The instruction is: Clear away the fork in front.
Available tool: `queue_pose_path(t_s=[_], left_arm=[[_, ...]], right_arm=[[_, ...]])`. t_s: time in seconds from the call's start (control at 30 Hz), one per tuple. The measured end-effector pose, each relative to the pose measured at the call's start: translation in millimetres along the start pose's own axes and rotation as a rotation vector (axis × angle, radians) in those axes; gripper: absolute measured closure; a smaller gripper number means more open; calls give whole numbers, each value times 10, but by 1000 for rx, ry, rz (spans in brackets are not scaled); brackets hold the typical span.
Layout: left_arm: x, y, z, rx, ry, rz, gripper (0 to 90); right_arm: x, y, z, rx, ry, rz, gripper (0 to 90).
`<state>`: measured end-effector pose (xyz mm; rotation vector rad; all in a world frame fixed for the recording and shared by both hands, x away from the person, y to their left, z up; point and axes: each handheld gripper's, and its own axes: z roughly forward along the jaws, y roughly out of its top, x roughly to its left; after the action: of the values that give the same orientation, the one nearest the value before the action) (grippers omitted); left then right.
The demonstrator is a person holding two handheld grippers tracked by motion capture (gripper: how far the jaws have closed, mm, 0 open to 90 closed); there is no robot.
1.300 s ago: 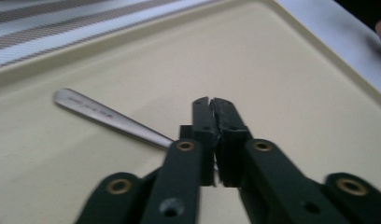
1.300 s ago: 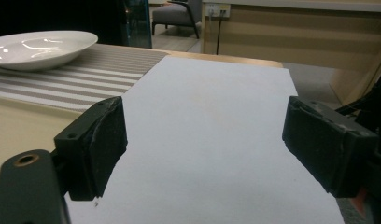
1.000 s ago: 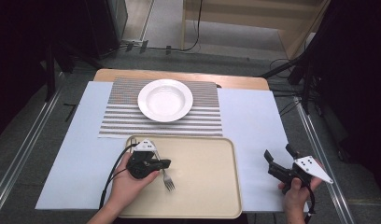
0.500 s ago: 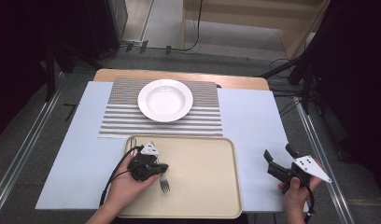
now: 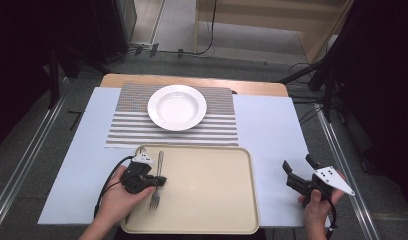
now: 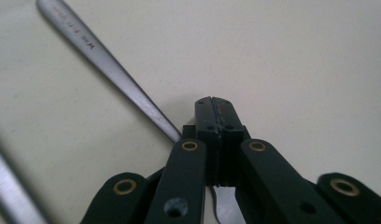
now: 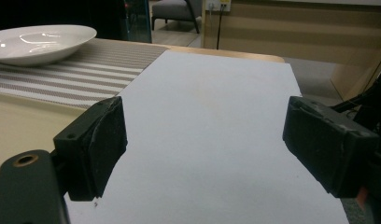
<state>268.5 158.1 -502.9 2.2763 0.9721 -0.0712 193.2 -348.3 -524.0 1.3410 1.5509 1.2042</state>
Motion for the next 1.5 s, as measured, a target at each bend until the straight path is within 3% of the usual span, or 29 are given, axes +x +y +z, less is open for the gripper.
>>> queue_pose_path(t_s=[0.17, 0.27, 0.4, 0.53, 0.63, 0.77, 1.0, 1.1, 1.23, 1.4, 1.5], left_arm=[[87, -30, -88, 19, -24, -11, 893], [122, 12, -119, -43, -56, -30, 891], [165, 141, -26, -92, -3, -19, 894], [180, 251, 75, -116, 104, 9, 895], [180, 265, 107, -89, 155, 21, 895], [226, 243, 69, -82, 189, 21, 894], [288, 191, 17, -110, 160, 3, 894], [243, 140, -40, -122, 129, 14, 894], [157, 6, -95, -103, 98, 33, 894], [83, -91, -131, -68, 143, 73, 894], [98, -97, -133, -72, 132, 63, 894]], right_arm=[[-3, 0, -2, 2, -4, 1, 146], [0, -1, 1, 2, -5, 1, 146], [1, -3, -4, 3, -9, 2, 147], [2, -3, -5, 4, -9, 2, 147], [1, -4, -1, 3, -12, 2, 147], [-2, -6, 1, 4, -10, 7, 147], [0, -5, 1, 4, -11, 5, 147], [-2, -5, -1, 4, -12, 4, 148], [0, -5, 1, 5, -12, 5, 148], [-1, -4, 2, 6, -10, 5, 148], [-3, -3, 1, 5, -10, 4, 149]])
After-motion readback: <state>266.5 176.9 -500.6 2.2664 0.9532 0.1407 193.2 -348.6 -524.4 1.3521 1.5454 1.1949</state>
